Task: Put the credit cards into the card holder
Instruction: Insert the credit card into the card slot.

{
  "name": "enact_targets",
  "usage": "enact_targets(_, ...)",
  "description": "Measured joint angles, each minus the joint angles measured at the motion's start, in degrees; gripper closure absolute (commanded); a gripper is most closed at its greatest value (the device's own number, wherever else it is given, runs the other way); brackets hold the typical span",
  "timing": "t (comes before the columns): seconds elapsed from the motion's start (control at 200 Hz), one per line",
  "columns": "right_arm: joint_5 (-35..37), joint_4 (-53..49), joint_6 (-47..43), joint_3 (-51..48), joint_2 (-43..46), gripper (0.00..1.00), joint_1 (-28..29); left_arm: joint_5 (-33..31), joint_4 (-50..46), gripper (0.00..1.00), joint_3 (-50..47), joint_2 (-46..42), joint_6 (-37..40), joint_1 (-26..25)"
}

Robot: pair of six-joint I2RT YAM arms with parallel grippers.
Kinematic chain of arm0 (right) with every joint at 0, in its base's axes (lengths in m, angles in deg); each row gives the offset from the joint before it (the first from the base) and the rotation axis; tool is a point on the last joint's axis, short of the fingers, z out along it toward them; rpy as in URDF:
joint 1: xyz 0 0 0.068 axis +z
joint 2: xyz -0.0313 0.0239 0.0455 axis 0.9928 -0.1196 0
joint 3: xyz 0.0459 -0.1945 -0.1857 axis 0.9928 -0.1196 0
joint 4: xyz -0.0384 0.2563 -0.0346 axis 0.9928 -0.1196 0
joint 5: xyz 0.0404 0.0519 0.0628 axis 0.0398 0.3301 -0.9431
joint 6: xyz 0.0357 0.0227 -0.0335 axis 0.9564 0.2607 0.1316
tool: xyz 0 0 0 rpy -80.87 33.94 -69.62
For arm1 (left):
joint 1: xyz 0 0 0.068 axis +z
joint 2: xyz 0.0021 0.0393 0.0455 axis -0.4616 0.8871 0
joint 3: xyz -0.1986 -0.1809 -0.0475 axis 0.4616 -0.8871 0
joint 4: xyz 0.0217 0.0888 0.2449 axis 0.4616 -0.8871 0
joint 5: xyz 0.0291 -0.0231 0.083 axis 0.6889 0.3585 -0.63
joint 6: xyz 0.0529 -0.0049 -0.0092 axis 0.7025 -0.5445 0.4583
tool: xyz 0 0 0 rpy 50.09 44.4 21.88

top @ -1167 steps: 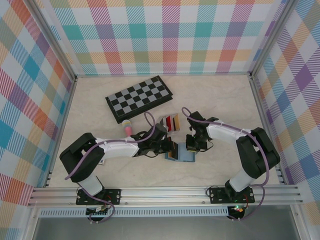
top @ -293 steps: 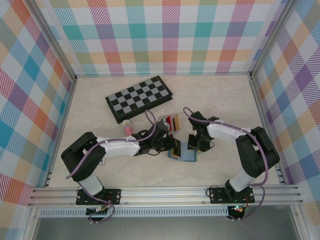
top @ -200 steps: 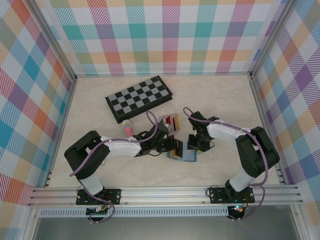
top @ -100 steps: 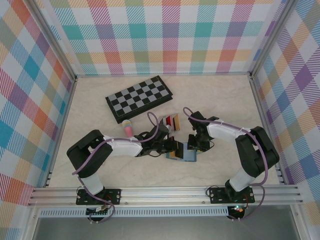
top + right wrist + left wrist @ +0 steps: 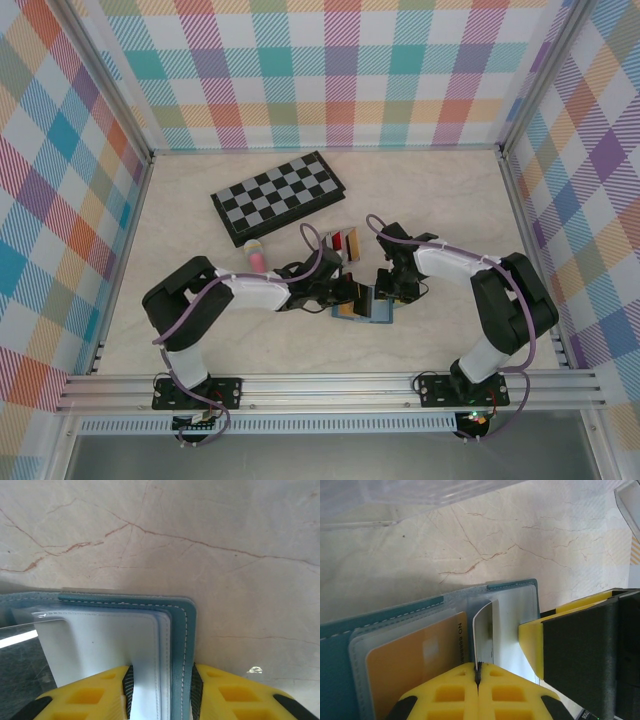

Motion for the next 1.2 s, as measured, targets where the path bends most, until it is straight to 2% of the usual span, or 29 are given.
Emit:
enact_targets(0.33, -0.33, 0.2, 0.63, -0.02, 0.02, 0.6, -0.02, 0.04, -3.28, 1.0, 4.74, 3.39, 0.26, -1.29)
enact_targets(0.625, -0.35, 0.81, 1.6, -0.57, 1.05, 0.58, 0.0, -1.09, -7.78, 0.88, 6.84, 3.67, 1.84, -1.6)
enact_targets(0.8, -0.57, 0.92, 1.77, -0.94, 2.64, 0.58, -0.02, -1.7, -9.55, 0.87, 6.91, 3.65, 2.8, -1.66)
enact_targets(0.955, -0.57, 0.9, 1.77, -0.96, 3.08, 0.63, -0.28, -1.7, -10.71, 0.88, 7.17, 3.56, 2.99, -1.66)
enact_targets(1.2, 0.31, 1.05, 2.12, -1.46, 2.05, 0.77, -0.61, -1.31, -11.1, 0.99, 8.07, 3.56, 3.19, -1.68)
